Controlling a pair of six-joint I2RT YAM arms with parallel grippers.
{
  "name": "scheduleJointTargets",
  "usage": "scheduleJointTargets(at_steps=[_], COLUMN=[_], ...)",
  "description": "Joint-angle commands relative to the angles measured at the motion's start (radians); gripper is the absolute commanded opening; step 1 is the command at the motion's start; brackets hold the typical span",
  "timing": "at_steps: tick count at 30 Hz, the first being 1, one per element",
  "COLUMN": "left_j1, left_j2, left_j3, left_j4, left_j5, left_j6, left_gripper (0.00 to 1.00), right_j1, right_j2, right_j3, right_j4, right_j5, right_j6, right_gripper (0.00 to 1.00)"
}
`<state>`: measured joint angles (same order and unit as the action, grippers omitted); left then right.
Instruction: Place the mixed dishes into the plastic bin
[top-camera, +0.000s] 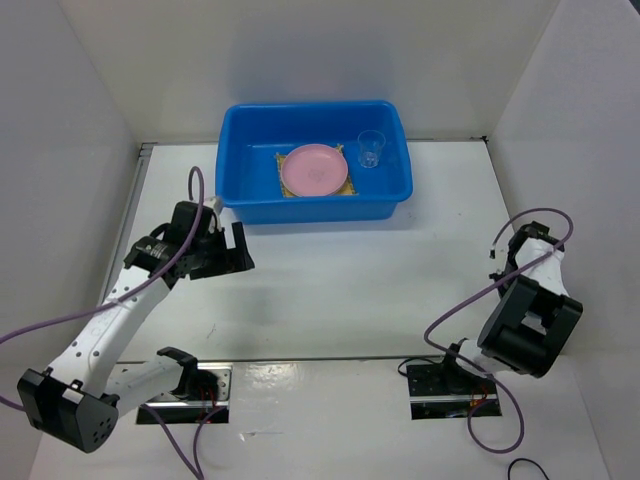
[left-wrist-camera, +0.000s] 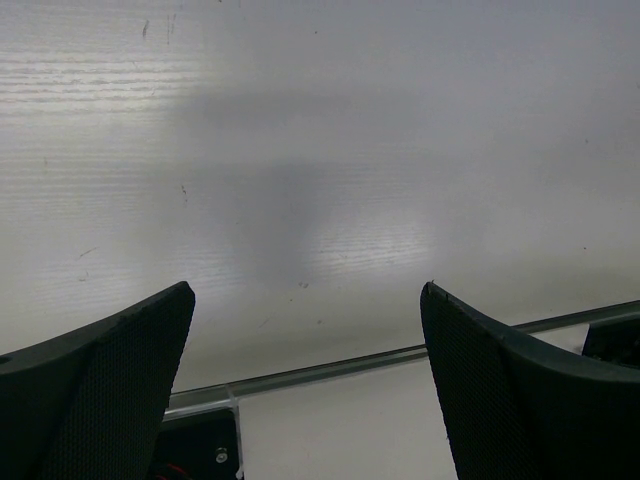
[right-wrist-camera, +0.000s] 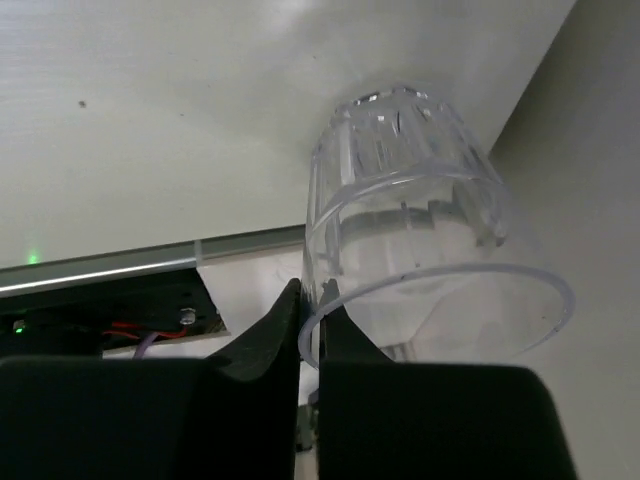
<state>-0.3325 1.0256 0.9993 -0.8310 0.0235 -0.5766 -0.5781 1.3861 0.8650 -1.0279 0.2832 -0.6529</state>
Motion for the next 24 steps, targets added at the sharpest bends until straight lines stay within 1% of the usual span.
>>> scheduleJointTargets(at_steps=[1, 2, 3, 4, 5, 6, 7, 8, 9, 10, 11, 12, 13, 14, 15, 17, 18, 19, 20, 21, 22, 24], left_j1=[-0.003, -0.003, 0.006, 0.006, 0.006, 0.016, 0.016, 0.029, 0.041, 0.041, 0.052, 0.064, 0.073, 0.073, 0.087, 0.102, 0.113, 0.113, 0.125, 0.125, 0.125, 0.125], left_j2=[-0.021, -0.021, -0.021, -0.03, -0.03, -0.03, -0.03, -0.03, -0.03, -0.03, -0.041, -0.041, -0.041, -0.053, -0.064, -0.074, -0.085, -0.096, -0.096, -0.105, -0.105, -0.116], left_j3=[0.012, 0.012, 0.012, 0.012, 0.012, 0.012, 0.012, 0.012, 0.012, 0.012, 0.012, 0.012, 0.012, 0.003, 0.002, 0.002, 0.002, 0.002, 0.002, 0.002, 0.002, 0.002], left_j4=[0.026, 0.026, 0.026, 0.026, 0.026, 0.026, 0.026, 0.035, 0.035, 0.035, 0.035, 0.035, 0.035, 0.035, 0.035, 0.044, 0.044, 0.044, 0.044, 0.044, 0.044, 0.044], left_j5=[-0.002, -0.002, -0.002, -0.002, -0.002, -0.002, -0.002, -0.002, -0.002, -0.002, -0.002, -0.002, -0.002, -0.002, -0.002, -0.002, -0.014, -0.014, -0.014, -0.025, -0.025, -0.034], left_j6=[0.014, 0.014, 0.014, 0.014, 0.014, 0.014, 0.014, 0.014, 0.014, 0.014, 0.014, 0.014, 0.014, 0.014, 0.014, 0.005, 0.004, 0.004, 0.004, -0.005, -0.005, -0.014], left_gripper=[1.0, 1.0, 1.0, 1.0, 1.0, 1.0, 1.0, 1.0, 1.0, 1.0, 1.0, 1.0, 1.0, 1.0, 1.0, 1.0, 1.0, 1.0, 1.0, 1.0, 1.0, 1.0], right_j1=[-0.023, -0.023, 0.018, 0.046, 0.082, 0.184, 0.239, 0.294, 0.355, 0.483, 0.545, 0.599, 0.691, 0.725, 0.75, 0.828, 0.855, 0.912, 0.937, 0.958, 0.974, 0.995], right_j2=[0.001, -0.031, -0.044, -0.056, -0.056, -0.056, -0.039, -0.006, 0.011, 0.034, 0.092, 0.126, 0.161, 0.2, 0.284, 0.367, 0.445, 0.48, 0.517, 0.59, 0.628, 0.707], right_j3=[0.082, 0.132, 0.258, 0.335, 0.418, 0.586, 0.671, 0.81, 0.872, 0.932, 1.045, 1.103, 1.158, 1.268, 1.323, 1.443, 1.463, 1.489, 1.5, 1.514, 1.531, 1.615], right_j4=[-0.007, -0.056, -0.089, -0.122, -0.191, -0.224, -0.254, -0.273, -0.273, -0.273, -0.273, -0.273, -0.273, -0.273, -0.273, -0.273, -0.273, -0.273, -0.273, -0.273, -0.273, -0.273], right_j5=[-0.041, -0.058, -0.091, -0.114, -0.137, -0.186, -0.217, -0.24, -0.23, -0.23, -0.214, -0.204, -0.185, -0.185, -0.185, -0.2, -0.21, -0.21, -0.21, -0.21, -0.229, -0.24], right_j6=[-0.01, 0.011, 0.028, 0.044, 0.08, 0.096, 0.107, 0.14, 0.157, 0.168, 0.183, 0.193, 0.193, 0.193, 0.193, 0.193, 0.181, 0.167, 0.167, 0.158, 0.157, 0.157], right_gripper=[0.0, 0.0, 0.0, 0.0, 0.0, 0.0, 0.0, 0.0, 0.0, 0.0, 0.0, 0.0, 0.0, 0.0, 0.0, 0.0, 0.0, 0.0, 0.0, 0.0, 0.0, 0.0])
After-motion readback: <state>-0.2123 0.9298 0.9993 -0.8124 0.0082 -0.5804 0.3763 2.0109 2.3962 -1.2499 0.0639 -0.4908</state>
